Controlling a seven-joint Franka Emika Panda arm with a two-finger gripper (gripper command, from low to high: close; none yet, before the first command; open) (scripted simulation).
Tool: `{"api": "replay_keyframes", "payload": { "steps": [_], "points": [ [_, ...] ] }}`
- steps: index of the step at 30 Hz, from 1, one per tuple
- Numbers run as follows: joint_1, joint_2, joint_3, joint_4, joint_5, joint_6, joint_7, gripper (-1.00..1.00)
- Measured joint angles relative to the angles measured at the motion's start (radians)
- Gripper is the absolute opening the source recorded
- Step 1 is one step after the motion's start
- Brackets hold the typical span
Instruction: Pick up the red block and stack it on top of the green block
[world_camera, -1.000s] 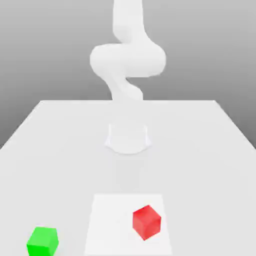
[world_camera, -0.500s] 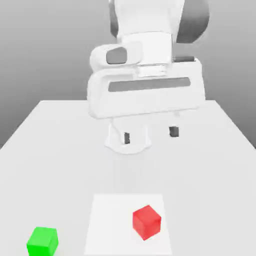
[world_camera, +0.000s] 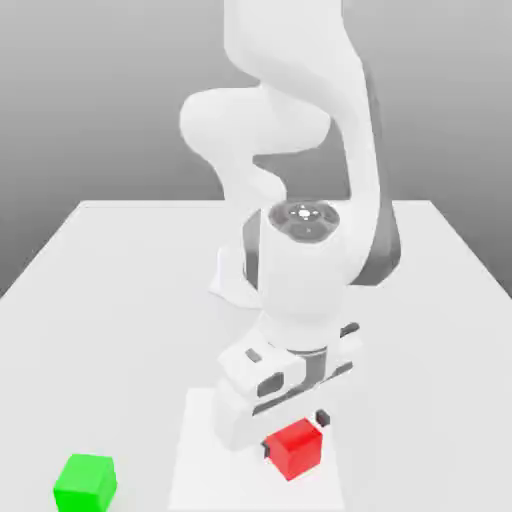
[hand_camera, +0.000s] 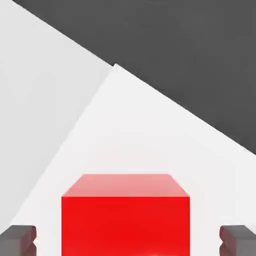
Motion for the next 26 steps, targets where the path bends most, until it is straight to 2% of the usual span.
{"api": "replay_keyframes", "payload": {
  "steps": [5, 11, 18, 22, 23, 26],
  "points": [
    [-0.002, 0.004, 0.002, 0.001, -0.002, 0.003, 0.001, -1.0],
    [-0.003, -0.172, -0.023, -0.015, -0.029, -0.158, 0.029, -1.0],
    [-0.174, -0.118, -0.199, 0.181, 0.038, -0.309, 0.112, -1.0],
    [-0.258, 0.014, -0.221, 0.262, 0.121, -0.264, 0.1, -1.0],
    [-0.271, 0.049, -0.209, 0.267, 0.14, -0.236, 0.089, 1.0],
    [-0.271, 0.049, -0.209, 0.267, 0.14, -0.236, 0.089, 1.0]
  ]
}}
